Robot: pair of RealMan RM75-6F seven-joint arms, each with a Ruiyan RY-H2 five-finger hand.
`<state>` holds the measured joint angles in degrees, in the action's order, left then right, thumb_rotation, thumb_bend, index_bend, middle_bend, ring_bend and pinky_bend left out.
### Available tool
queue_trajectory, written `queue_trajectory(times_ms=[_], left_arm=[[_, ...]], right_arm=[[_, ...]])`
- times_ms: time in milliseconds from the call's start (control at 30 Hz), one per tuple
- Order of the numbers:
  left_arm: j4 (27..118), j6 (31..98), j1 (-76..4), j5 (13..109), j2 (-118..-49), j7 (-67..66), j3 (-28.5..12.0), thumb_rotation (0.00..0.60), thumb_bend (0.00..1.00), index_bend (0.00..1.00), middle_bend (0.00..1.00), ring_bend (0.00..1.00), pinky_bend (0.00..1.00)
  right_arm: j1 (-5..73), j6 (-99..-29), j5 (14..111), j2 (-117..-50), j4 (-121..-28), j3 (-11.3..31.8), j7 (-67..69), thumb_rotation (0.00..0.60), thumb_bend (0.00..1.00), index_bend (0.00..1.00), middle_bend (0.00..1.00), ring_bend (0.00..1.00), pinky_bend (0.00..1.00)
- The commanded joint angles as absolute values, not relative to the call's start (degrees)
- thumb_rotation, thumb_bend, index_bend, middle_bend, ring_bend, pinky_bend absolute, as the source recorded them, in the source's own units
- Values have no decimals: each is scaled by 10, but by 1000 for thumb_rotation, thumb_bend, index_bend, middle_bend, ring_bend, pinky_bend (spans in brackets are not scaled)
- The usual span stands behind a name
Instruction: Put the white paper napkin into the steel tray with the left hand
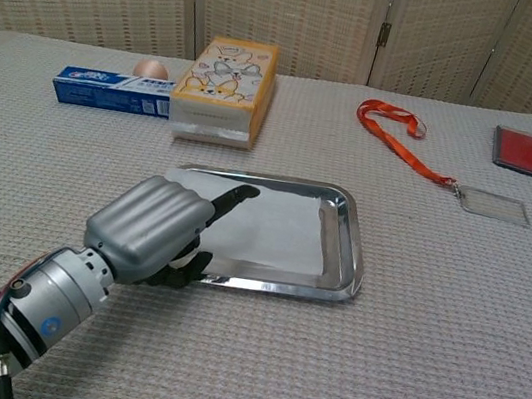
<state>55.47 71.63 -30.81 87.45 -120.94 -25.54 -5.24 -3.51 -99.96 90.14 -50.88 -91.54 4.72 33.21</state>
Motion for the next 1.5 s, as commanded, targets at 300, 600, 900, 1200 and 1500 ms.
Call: queue_trajectory(times_ms=[300,600,900,1200,1500], left_arm=[[741,710,-285,849,-1117,-375,-44,600,341,0,1000,1000,1000],[874,677,-272,786,-1043,-429,-40,600,368,66,1000,1000,1000],[975,601,-292,608,-934,-489,-64,600,720,172,1000,1000,1000],[988,605,-312,568,-923,-503,-50,600,724,163,1000,1000,1000],[969,604,-326,561,-942,-491,-31,600,723,170,1000,1000,1000]], right_arm=[[-35,-999,909,-511,-918,47,322,600,405,0,0,0,0],[-33,-996,926,-513,-922,40,311,600,404,0,0,0,0],[-31,-995,933,-517,-926,38,293,600,404,0,0,0,0],[-27,-987,931,-521,-930,38,278,600,405,0,0,0,0],[-29,-993,929,-519,-928,39,286,600,404,0,0,0,0]])
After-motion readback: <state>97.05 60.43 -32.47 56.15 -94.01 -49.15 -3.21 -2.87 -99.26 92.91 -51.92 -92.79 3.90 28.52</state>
